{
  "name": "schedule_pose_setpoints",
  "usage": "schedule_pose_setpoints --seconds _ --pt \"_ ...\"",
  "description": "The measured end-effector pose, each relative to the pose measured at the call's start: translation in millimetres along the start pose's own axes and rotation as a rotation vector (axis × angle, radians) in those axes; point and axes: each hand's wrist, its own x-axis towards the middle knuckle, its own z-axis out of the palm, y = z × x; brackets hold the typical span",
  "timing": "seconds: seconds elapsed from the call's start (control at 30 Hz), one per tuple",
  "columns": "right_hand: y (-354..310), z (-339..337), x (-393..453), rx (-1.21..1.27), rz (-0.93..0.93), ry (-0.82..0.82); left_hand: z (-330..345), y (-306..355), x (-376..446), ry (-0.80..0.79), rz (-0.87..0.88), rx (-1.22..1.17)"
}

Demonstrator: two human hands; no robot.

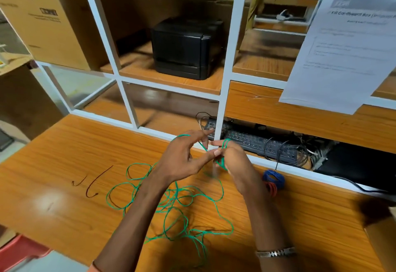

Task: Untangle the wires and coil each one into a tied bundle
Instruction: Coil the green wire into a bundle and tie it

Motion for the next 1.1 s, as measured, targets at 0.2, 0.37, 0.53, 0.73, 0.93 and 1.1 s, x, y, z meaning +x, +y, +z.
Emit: schedule_pose_setpoints --seconds 0.2,0.37,0.53,0.73,0.93,1.1 --pt "6.3 8.3 -10.6 0.025 0.214 -0.279 1.8 -10.9 10.0 0.038 -0.165 0.093" --pt "1.9 5.1 -18.7 0.09 0.338 -0.578 9.8 -25.1 9.5 0.05 -0.319 -0.242" --pt "2.0 -4.6 -18.9 0.545 0.385 -0.877 19.3 -21.3 8.1 0.162 -0.457 -0.562" --pt "-20.6 -18.2 -15.2 1.101 0.071 -0.808 39.6 -16.3 -1.2 0.186 -0.568 -0.619" --pt "-38.5 -26.3 -4.9 1.19 -0.185 -0.066 80.0 -4.3 -5.9 -0.058 -0.568 -0.336" --pt "-15.0 -38.5 7.8 0.477 -0.326 0.382 89.8 7.2 -11.5 0.116 -0.434 -0.104"
